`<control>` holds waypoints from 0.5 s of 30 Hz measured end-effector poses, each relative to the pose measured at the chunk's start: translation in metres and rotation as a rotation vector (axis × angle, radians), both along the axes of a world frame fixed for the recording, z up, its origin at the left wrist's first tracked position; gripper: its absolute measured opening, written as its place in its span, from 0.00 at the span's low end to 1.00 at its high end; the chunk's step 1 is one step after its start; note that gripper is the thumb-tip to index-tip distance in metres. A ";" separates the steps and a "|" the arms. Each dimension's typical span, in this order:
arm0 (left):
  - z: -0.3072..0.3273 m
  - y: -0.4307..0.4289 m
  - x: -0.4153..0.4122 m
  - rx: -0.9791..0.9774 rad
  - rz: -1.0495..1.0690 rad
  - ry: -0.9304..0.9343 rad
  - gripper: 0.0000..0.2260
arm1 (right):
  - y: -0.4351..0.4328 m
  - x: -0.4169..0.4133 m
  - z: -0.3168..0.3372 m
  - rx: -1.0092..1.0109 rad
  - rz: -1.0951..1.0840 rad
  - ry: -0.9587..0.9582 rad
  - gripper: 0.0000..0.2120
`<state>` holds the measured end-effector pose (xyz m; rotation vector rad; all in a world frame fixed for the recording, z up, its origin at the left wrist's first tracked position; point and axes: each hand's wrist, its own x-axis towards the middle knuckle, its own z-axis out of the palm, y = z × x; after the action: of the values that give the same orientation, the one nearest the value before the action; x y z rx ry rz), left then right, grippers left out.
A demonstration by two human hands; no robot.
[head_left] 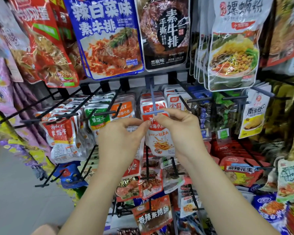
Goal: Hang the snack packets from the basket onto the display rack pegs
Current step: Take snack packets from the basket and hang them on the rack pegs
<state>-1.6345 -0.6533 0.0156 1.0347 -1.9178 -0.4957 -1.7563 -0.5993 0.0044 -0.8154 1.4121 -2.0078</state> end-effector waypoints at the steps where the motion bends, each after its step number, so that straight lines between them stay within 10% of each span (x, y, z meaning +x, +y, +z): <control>1: 0.001 -0.001 -0.002 0.023 0.004 -0.001 0.10 | 0.000 -0.002 -0.001 0.004 0.027 -0.033 0.04; 15: -0.010 -0.010 -0.008 0.028 0.074 -0.113 0.05 | -0.021 -0.015 -0.009 0.091 -0.063 0.105 0.01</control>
<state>-1.6428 -0.6638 0.0058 1.1691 -1.9678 -0.4316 -1.7709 -0.6206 -0.0048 -0.8569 1.5942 -1.9566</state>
